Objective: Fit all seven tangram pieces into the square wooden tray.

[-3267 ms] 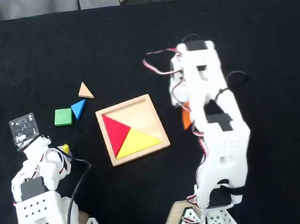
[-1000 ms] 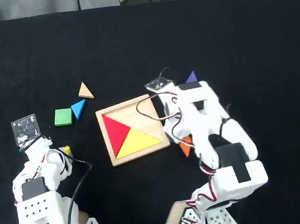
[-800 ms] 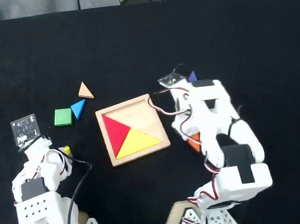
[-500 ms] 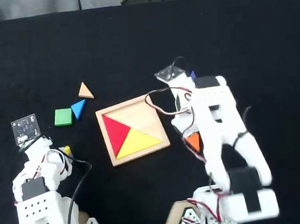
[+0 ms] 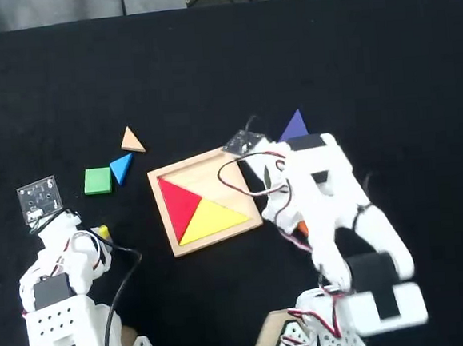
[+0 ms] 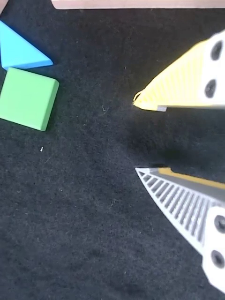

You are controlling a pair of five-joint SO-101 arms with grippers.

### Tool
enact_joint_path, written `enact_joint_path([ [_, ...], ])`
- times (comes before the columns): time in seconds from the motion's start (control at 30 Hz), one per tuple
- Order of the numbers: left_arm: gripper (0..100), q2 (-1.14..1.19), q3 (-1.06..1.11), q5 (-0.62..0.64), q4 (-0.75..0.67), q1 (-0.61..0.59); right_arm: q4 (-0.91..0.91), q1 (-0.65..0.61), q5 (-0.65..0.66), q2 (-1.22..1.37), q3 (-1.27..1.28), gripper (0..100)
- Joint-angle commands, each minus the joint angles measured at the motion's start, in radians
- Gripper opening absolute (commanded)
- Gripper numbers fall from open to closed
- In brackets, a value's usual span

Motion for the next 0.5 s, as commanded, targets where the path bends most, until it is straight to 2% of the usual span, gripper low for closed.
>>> enact_joint_path([
  [0.0, 21, -0.008, -0.01, -0.006, -0.015, 0.015, -0.028, 0.009, 0.012, 0.058, -0.077, 23.6],
  [0.17, 21, -0.008, -0.01, -0.006, -0.015, 0.013, -0.063, 0.009, 0.014, 0.076, -0.073, 23.4],
  [0.33, 21, -0.008, -0.01, -0.006, -0.015, 0.015, -0.083, 0.006, 0.02, 0.125, -0.07, 17.3],
  [0.47, 21, -0.008, -0.01, -0.006, -0.015, 0.015, -0.112, 0.011, 0.015, 0.148, -0.068, 16.3],
])
